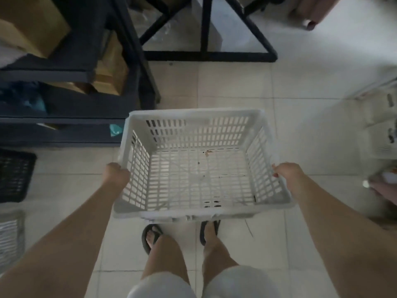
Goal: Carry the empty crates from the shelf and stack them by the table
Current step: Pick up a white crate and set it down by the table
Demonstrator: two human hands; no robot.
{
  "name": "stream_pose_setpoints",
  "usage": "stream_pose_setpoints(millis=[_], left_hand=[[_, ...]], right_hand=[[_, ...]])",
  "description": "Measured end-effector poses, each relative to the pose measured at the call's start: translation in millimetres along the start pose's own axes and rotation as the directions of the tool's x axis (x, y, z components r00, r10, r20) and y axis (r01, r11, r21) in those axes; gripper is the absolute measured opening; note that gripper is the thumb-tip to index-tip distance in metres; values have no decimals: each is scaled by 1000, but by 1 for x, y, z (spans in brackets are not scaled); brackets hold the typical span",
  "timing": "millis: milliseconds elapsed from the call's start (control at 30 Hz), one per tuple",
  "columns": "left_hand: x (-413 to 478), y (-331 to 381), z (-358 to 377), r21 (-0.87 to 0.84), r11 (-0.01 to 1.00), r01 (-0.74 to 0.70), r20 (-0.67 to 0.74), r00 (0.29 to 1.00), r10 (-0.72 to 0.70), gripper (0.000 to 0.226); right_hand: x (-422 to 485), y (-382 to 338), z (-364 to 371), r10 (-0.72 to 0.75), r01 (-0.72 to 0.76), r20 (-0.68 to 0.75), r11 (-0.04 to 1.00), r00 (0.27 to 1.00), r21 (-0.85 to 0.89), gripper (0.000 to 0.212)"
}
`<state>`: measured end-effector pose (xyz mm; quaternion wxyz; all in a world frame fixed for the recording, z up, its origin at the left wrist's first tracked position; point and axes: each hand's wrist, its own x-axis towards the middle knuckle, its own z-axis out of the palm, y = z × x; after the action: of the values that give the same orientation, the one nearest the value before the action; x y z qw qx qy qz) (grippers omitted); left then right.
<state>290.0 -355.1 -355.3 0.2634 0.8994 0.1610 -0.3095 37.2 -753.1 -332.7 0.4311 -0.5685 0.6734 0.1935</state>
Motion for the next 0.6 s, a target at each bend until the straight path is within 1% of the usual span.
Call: stream_pose_setpoints(millis=[67, 100, 133, 167, 200, 233, 267, 300, 367, 400, 433, 500, 600], left_hand=[[5, 39, 22, -1, 999, -40, 30, 999, 40, 21], [8, 57, 31, -10, 998, -57, 43, 997, 58, 23], [10, 75, 40, -17, 998, -68, 59, 996, 69, 24], [14, 92, 49, -22, 997, -74, 72, 995, 76, 26], [18, 108, 56, -27, 997, -79, 81, 993, 81, 27], [24, 124, 63, -28, 996, -90, 84, 992, 92, 25], [29, 140, 69, -15, 994, -108, 79, 991, 109, 20], [35, 156, 74, 2, 992, -127, 68, 990, 126, 14], [52, 189, 86, 11, 988, -152, 53, 987, 151, 7], [61, 204, 92, 3, 988, -157, 49, 986, 157, 7], [71, 217, 99, -2, 987, -158, 48, 986, 158, 6], [96, 244, 114, -13, 988, -153, 43, 987, 153, 5], [140, 273, 135, -22, 989, -147, 24, 989, 147, 6]], right_hand=[[14, 2, -27, 5, -2, -31, 997, 999, 74, 18], [21, -1, -38, 30, -23, -46, 989, 999, 146, 9], [28, -6, -46, 42, -29, -61, 980, 997, 195, 5], [35, -11, -53, 56, -38, -71, 970, 996, 242, 9], [47, -17, -63, 120, -89, -71, 937, 990, 337, 16], [59, -24, -71, 149, -110, -111, 948, 983, 298, 21], [65, -32, -76, 134, -105, -140, 974, 981, 199, 23], [72, -45, -83, 108, -84, -175, 987, 979, 140, 25], [92, -74, -93, 121, -89, -170, 979, 978, 184, 28], [101, -82, -94, 104, -81, -154, 985, 983, 149, 24], [113, -92, -94, 101, -73, -177, 985, 979, 156, 23], [142, -119, -92, 116, -63, -187, 961, 975, 268, 28], [187, -158, -78, 79, -12, -191, 944, 978, 330, 46]])
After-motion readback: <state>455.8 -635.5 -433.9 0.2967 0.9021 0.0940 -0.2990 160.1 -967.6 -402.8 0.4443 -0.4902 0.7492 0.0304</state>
